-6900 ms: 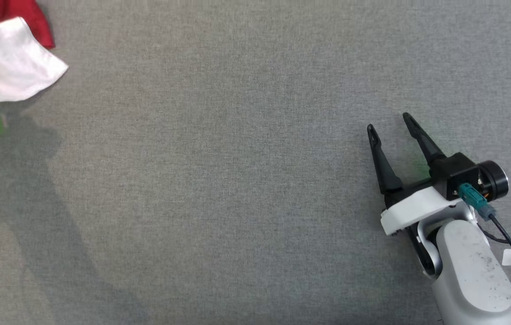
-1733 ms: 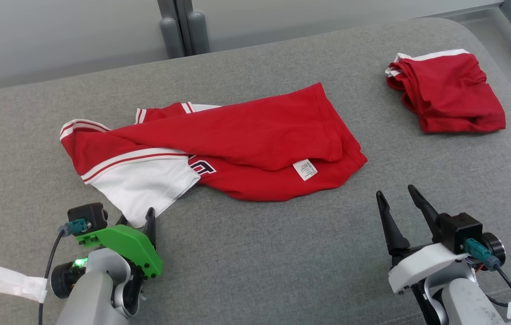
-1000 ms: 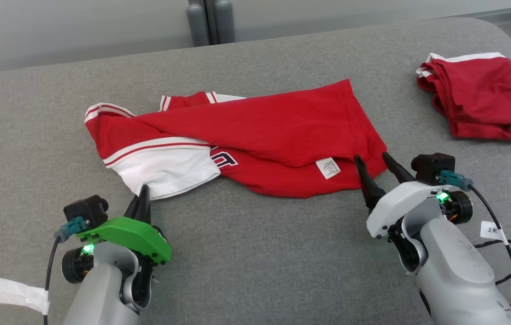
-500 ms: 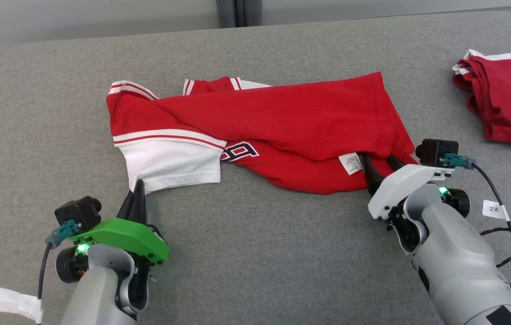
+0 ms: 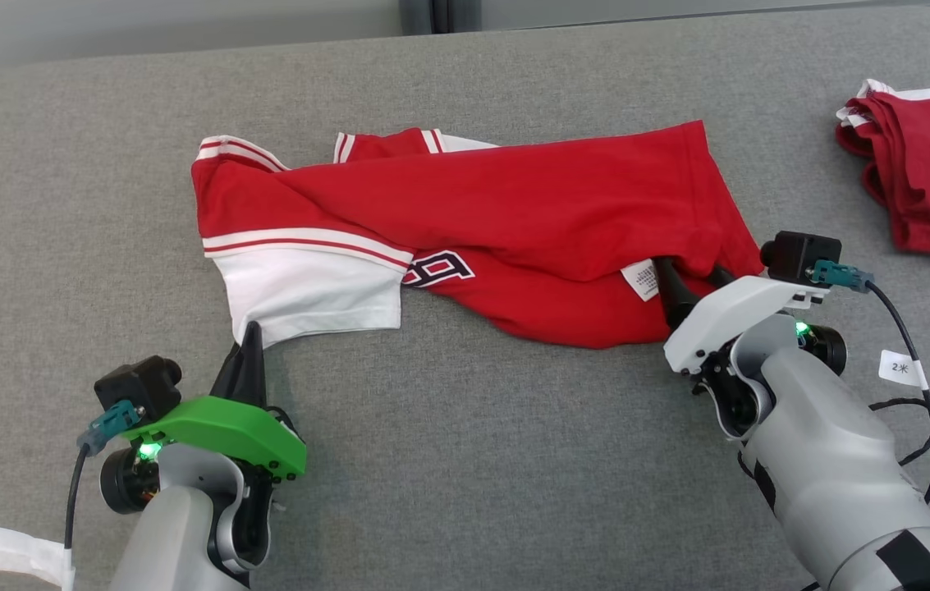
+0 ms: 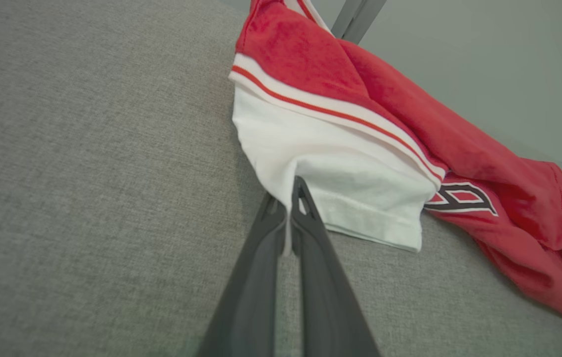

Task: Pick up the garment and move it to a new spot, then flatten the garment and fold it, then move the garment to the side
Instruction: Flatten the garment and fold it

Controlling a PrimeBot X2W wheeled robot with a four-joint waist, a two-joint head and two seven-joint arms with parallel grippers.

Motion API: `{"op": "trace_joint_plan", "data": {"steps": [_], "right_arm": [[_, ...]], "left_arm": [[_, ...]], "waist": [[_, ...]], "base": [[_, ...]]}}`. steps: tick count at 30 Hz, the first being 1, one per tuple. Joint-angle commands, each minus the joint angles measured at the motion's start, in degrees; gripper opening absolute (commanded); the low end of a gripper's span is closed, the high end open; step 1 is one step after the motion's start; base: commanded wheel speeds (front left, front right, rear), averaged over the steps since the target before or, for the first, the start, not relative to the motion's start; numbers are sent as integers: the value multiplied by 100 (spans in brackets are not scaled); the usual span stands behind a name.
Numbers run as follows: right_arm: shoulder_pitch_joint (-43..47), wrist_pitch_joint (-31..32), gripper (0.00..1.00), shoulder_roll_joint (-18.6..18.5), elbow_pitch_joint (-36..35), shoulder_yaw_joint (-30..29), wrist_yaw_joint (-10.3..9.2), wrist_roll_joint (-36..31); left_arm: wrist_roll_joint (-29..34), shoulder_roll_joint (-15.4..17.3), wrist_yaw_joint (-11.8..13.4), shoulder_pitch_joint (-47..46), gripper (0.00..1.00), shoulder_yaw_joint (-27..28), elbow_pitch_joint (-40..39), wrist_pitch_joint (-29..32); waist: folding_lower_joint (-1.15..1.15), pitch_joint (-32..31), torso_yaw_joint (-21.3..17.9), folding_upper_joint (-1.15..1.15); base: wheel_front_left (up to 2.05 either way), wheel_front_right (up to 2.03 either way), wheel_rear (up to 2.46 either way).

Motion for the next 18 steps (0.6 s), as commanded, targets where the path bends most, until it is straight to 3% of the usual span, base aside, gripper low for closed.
{"op": "trace_joint_plan", "data": {"steps": [1,2,3,4,5,7,8,18], "right_arm": [[-102,-70,100,-24,73,42,-9,-106],[-145,-120,85,-26,133,70,-9,-187],[-179,-161,48,-29,173,86,-9,-251],[-218,-212,44,-44,212,106,-9,-342],[-252,-249,24,-59,247,122,-9,-418],[-315,-331,4,-94,311,142,-9,-591],[-344,-361,0,-104,335,158,-9,-710],[-215,-454,0,-141,-239,-104,-9,-1433]], "left_arm": [[-27,38,28,61,0,9,-27,17],[-29,44,39,64,0,7,-43,18],[-35,47,44,68,0,7,-52,19],[-38,54,52,73,0,9,-60,16],[-39,60,58,78,0,12,-64,11],[-50,72,56,92,0,16,-64,-2],[-60,74,64,101,0,19,-62,-8],[-87,116,9,84,0,49,-201,-201]], "waist": [[0,25,14,0],[0,37,19,0],[0,46,23,0],[0,55,26,0],[0,61,27,0],[0,62,23,0],[0,57,17,0],[0,-118,-163,0]], "base": [[0,0,0],[0,0,0],[0,0,0],[0,0,0],[0,0,0],[0,0,0],[0,0,0],[0,0,0]]}}
